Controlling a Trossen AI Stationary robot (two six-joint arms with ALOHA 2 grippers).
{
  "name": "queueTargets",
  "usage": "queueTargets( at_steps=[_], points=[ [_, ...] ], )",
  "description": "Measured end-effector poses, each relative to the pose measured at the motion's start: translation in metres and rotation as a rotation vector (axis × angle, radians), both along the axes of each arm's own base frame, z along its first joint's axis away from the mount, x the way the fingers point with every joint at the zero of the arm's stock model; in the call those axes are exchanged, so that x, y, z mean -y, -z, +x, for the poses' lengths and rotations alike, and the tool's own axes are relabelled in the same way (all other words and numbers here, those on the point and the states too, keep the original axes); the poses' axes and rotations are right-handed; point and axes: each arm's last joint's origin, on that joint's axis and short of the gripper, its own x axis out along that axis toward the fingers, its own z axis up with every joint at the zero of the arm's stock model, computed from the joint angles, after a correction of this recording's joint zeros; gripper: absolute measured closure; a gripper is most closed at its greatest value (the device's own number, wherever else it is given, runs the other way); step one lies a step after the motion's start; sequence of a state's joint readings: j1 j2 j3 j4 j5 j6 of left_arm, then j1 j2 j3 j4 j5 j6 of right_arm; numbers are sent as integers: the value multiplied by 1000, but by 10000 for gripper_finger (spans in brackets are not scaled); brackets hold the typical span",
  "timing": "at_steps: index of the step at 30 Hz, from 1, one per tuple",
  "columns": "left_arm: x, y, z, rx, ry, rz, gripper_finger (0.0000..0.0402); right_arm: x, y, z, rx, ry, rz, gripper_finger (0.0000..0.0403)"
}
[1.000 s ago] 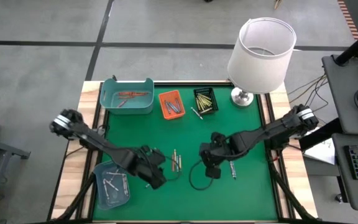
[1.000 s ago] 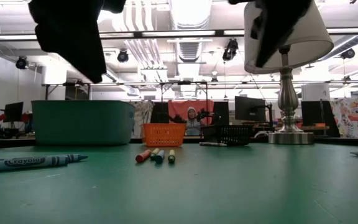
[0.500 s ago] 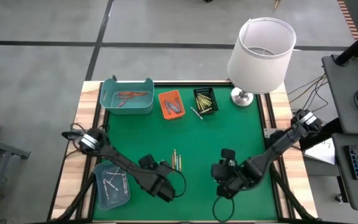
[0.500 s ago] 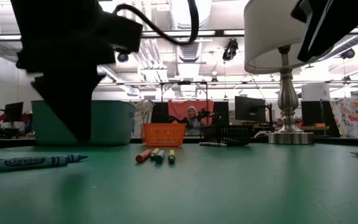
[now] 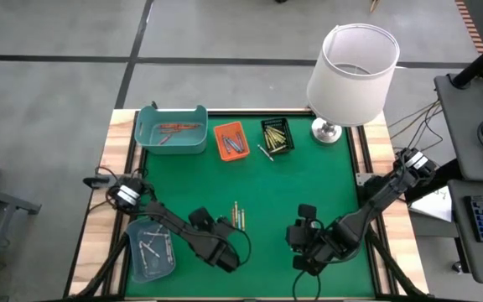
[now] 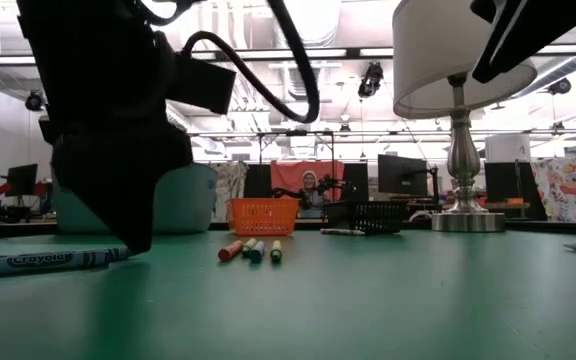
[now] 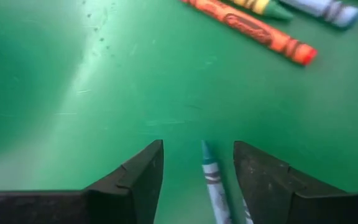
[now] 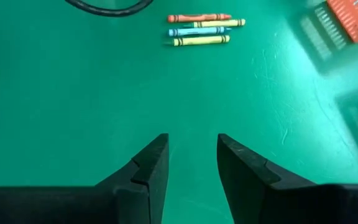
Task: Sort crayons
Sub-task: Put the blue crayon into the orange bin
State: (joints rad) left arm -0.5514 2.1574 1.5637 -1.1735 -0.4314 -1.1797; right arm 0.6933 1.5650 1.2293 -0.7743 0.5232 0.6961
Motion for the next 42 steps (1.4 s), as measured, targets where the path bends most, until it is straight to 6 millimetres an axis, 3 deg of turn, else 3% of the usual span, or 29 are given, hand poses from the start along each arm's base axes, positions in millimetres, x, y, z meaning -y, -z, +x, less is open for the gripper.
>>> queueTargets(
  at_steps=[42],
  points=[
    [-1,17,-24,-44,21,115,249,-2,-1,2,27,1,18,282]
  ],
)
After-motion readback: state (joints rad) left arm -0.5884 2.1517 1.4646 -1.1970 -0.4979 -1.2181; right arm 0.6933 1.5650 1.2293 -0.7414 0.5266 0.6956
